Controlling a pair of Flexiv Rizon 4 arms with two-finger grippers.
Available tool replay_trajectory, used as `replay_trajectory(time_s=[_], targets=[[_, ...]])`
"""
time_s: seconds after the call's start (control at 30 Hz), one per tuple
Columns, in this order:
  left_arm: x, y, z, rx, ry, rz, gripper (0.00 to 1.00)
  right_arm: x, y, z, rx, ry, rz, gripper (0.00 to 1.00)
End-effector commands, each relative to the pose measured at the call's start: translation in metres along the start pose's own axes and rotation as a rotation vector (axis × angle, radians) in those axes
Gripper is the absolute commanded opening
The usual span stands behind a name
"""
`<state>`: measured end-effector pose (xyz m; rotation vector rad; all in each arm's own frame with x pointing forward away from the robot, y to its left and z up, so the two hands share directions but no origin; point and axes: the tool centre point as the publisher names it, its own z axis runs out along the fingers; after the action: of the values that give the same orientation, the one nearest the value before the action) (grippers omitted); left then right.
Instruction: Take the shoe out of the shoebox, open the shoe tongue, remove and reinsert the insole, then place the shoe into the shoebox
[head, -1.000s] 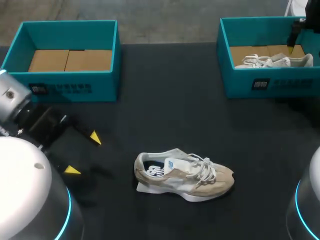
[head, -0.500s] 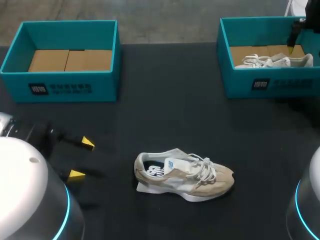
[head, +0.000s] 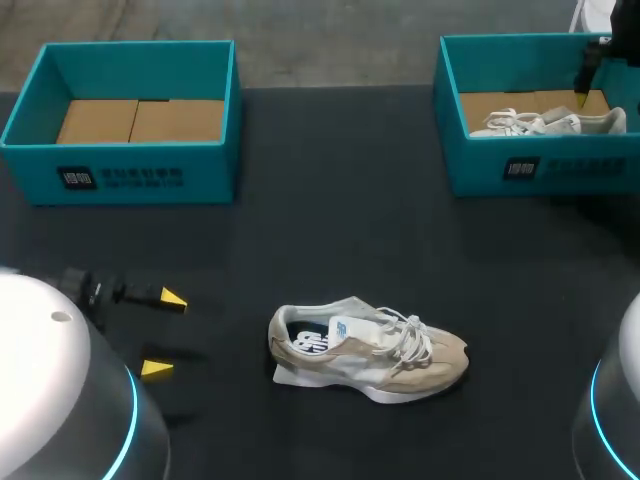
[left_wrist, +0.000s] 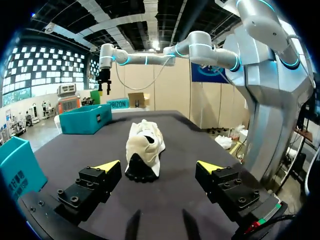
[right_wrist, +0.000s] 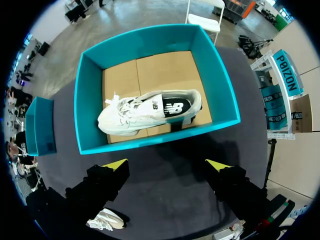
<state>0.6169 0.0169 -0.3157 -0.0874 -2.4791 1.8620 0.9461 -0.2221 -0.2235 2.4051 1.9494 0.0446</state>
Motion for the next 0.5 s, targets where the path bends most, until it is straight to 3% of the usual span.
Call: replay_trajectory(time_s=[0.03,0.5], targets=[[-0.0054,0.0025,-0.0004,0.005,0.029,0.0,1.0,0.0002,-0.0003,-0.0001,0.0,-0.002,0.001,1.0],[-0.0054,0.0068,-0.0003,0.014,0.02,-0.012,1.0,0.0002,-0.0003,-0.0001,0.0,-0.002,0.001,1.0]])
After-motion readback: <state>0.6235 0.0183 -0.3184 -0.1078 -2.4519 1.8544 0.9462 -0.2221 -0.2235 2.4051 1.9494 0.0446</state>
